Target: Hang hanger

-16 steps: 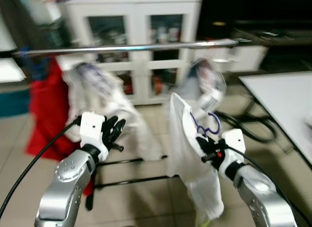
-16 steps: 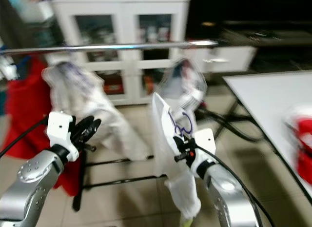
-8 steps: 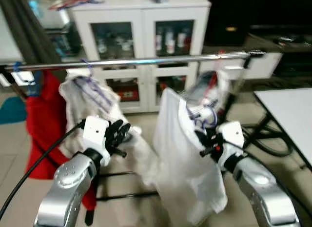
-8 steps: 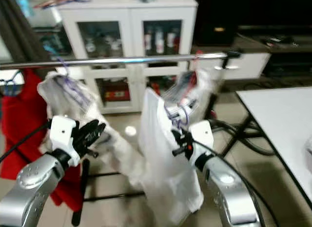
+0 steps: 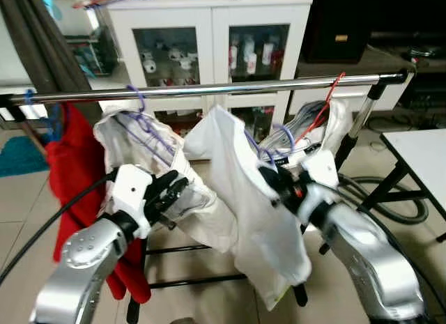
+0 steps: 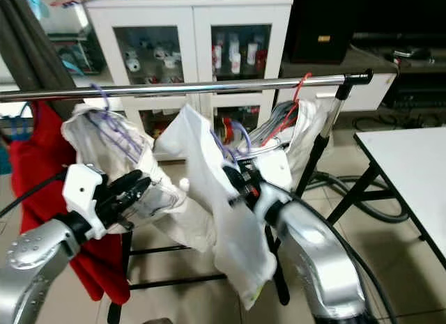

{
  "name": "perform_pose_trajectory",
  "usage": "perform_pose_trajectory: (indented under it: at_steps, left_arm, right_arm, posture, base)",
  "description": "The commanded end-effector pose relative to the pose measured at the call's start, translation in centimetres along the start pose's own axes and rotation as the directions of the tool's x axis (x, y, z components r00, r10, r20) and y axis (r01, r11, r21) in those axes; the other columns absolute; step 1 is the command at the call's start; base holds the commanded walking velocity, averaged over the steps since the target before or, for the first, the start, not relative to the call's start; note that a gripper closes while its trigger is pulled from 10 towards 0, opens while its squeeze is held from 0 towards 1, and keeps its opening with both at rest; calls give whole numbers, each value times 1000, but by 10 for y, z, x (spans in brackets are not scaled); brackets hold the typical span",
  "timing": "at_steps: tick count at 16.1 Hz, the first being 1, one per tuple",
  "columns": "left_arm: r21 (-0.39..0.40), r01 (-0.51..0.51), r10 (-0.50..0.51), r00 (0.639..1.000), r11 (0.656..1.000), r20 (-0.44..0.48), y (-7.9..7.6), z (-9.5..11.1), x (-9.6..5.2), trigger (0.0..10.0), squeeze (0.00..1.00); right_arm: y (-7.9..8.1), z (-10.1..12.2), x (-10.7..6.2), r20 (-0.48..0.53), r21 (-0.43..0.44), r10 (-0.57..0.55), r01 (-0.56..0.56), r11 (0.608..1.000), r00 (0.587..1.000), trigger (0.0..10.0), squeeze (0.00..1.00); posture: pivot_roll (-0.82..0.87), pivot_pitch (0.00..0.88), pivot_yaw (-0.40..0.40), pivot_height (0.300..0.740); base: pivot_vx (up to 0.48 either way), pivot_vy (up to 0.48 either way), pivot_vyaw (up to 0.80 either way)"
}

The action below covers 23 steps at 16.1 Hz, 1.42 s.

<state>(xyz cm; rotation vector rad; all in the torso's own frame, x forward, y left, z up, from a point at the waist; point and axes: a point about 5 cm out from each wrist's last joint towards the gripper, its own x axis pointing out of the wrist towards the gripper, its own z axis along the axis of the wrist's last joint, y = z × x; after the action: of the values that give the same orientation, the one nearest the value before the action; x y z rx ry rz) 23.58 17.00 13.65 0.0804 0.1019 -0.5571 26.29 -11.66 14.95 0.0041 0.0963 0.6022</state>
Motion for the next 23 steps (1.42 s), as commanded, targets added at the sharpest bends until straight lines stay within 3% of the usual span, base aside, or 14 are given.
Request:
perform_pose_trajectory:
  at_steps: [1,7,12,15,20,23]
  left_arm:
    - [5,19,-19,1000,1000,12,1,6,-2,10000,0]
    - [-9,140,-140,990,990,6,-7,10,-2,10000,0]
    - [-25,191,-191,982,981,12,-11,13,-2,10000,0]
    - [-25,210,-210,978,977,5,-9,14,0,10000,0]
    - [-21,222,-222,975,975,-6,-9,14,-2,10000,0]
    - [-21,218,-219,976,976,-7,-9,14,-5,10000,0]
  right_arm:
    - [1,11,7,26,-32,-5,6,999,1000,10000,0]
    - [-22,26,57,-43,3,-167,168,986,985,10000,0]
    - [-34,31,84,-74,-11,-198,197,980,978,10000,0]
    - [-41,32,110,-156,-7,-210,212,977,965,10000,0]
    - [-42,49,128,-112,39,-212,218,975,971,10000,0]
    - [-45,55,129,-66,60,-215,219,974,974,10000,0]
  posture:
    - [56,0,28,740]
    - [62,0,17,740]
    - [71,0,22,740]
    - [65,0,42,740]
    - [75,0,44,740]
    - [81,0,39,740]
  base:
    - [0,0,0]
    - [0,0,0]
    - [0,0,0]
    - [0,0,0]
    - [0,0,0]
    - [0,0,0]
